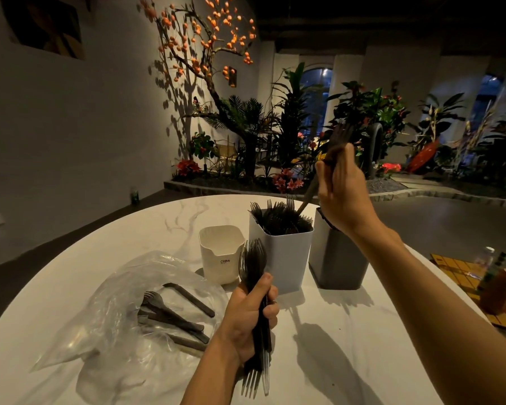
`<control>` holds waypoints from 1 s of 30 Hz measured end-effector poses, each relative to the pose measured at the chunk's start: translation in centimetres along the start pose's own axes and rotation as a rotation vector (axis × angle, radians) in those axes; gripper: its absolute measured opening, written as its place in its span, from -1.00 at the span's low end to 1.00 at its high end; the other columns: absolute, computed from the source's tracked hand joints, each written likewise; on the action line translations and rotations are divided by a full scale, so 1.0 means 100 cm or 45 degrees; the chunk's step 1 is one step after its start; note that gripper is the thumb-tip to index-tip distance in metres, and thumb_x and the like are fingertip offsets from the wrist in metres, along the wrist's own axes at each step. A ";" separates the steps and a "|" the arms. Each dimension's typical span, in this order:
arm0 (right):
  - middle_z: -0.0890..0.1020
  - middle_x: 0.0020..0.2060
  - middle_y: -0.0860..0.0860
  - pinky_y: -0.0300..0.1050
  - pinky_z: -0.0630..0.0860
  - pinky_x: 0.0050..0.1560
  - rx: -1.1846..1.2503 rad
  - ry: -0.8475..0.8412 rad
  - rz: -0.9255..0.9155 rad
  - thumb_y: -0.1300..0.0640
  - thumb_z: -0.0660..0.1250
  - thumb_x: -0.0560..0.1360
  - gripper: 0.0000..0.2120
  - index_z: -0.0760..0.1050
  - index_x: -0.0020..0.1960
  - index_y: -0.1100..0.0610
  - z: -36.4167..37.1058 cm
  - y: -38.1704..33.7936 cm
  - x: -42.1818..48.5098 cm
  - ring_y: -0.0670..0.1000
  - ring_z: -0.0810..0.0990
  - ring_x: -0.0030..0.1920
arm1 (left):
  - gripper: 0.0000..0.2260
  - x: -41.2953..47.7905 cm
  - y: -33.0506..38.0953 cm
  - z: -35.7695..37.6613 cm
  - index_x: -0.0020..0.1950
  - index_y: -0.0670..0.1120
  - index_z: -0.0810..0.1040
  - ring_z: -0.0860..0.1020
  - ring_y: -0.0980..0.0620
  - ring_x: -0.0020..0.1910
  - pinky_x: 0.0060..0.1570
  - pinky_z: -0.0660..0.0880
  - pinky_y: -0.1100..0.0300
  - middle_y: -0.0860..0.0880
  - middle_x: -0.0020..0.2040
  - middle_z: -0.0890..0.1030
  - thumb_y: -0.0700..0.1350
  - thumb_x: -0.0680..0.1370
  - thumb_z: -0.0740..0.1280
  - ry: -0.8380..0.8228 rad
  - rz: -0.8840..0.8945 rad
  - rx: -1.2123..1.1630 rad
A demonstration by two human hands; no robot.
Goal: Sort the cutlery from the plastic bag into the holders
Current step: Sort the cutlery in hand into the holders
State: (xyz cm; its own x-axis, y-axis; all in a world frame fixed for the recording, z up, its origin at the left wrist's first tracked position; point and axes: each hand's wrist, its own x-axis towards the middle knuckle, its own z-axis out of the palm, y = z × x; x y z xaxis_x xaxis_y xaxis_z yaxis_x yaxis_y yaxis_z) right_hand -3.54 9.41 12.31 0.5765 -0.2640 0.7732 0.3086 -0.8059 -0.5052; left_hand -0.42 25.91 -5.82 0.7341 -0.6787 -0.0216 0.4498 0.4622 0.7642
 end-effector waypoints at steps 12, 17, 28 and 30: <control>0.59 -0.20 0.10 -0.03 0.42 -0.23 -0.543 -0.448 0.262 -0.02 0.24 0.63 -0.73 0.53 -0.07 0.16 0.056 0.048 -0.020 0.12 0.55 -0.18 | -0.85 0.000 0.000 -0.001 -0.07 -0.10 0.51 0.39 0.12 -0.47 -0.47 0.33 0.28 -0.02 -0.27 0.50 -0.05 0.58 0.39 0.033 0.014 0.036; 0.55 0.04 0.08 0.03 0.51 0.01 -0.479 -0.025 0.182 -0.14 0.41 0.52 -0.55 0.45 0.25 0.13 0.058 0.044 -0.024 0.07 0.50 0.05 | -0.86 0.001 0.000 0.000 -0.07 -0.10 0.49 0.37 0.11 -0.47 -0.45 0.29 0.28 -0.01 -0.27 0.49 -0.07 0.63 0.35 0.032 0.009 0.039; 0.56 0.06 0.05 0.14 0.54 -0.04 -0.560 0.016 -0.105 -0.10 0.14 0.65 -0.68 0.57 0.08 0.08 0.062 0.027 -0.057 0.08 0.48 0.09 | -0.87 0.000 0.001 0.002 -0.03 -0.11 0.48 0.35 0.11 -0.46 -0.45 0.27 0.27 -0.01 -0.29 0.49 -0.08 0.62 0.36 0.052 0.036 0.042; 0.53 -0.23 -0.04 0.07 0.54 -0.24 -0.405 -0.046 -0.034 -0.20 0.25 0.60 -0.64 0.50 -0.15 0.08 0.063 0.014 -0.067 -0.01 0.49 -0.22 | -0.87 0.000 0.000 0.003 0.02 -0.11 0.50 0.34 0.11 -0.45 -0.44 0.26 0.25 -0.01 -0.30 0.48 -0.07 0.60 0.38 0.062 0.066 0.060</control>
State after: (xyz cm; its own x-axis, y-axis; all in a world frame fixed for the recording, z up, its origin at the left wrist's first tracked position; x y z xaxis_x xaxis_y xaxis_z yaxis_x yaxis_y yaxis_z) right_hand -2.16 13.41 4.00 0.5999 -0.2258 0.7676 0.0756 -0.9391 -0.3353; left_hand -0.55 25.74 -5.66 0.7802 -0.6254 -0.0118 0.3869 0.4677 0.7947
